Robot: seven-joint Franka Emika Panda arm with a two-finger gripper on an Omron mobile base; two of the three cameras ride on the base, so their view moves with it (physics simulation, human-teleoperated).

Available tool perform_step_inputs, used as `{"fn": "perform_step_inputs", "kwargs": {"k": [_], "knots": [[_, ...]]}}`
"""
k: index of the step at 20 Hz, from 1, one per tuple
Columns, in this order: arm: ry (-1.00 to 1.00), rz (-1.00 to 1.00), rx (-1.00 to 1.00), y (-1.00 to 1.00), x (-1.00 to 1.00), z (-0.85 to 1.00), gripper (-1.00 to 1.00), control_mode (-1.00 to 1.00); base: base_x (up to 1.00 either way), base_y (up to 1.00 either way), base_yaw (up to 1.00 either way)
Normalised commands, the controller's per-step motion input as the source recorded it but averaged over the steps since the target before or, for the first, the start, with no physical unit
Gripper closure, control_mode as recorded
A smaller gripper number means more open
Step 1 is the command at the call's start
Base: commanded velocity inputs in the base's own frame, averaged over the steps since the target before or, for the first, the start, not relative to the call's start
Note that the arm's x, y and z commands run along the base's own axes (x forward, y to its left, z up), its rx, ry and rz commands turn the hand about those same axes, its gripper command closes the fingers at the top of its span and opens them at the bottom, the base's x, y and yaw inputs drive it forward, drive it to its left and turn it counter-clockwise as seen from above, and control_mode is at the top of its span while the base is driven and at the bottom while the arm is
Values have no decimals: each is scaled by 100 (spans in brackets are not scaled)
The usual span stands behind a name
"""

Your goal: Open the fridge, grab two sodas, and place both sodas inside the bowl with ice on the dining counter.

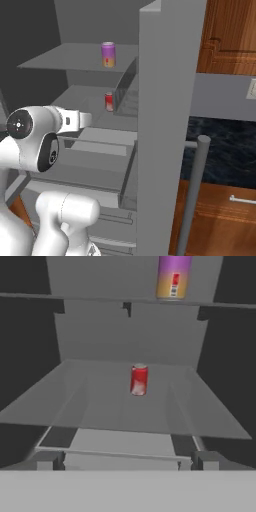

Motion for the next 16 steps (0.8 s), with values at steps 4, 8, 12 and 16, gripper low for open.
{"fn": "perform_step_inputs", "kwargs": {"k": [4, 8, 12, 16], "knots": [[-12, 0, 0, 0, 19, 1, -100, -100, 0, 0, 0], [-7, 0, 0, 0, 10, 0, -100, -100, 0, 0, 0], [-4, 0, 0, 0, 4, 2, -100, -100, 0, 0, 0], [-2, 0, 0, -1, 3, 0, -100, -100, 0, 0, 0]]}}
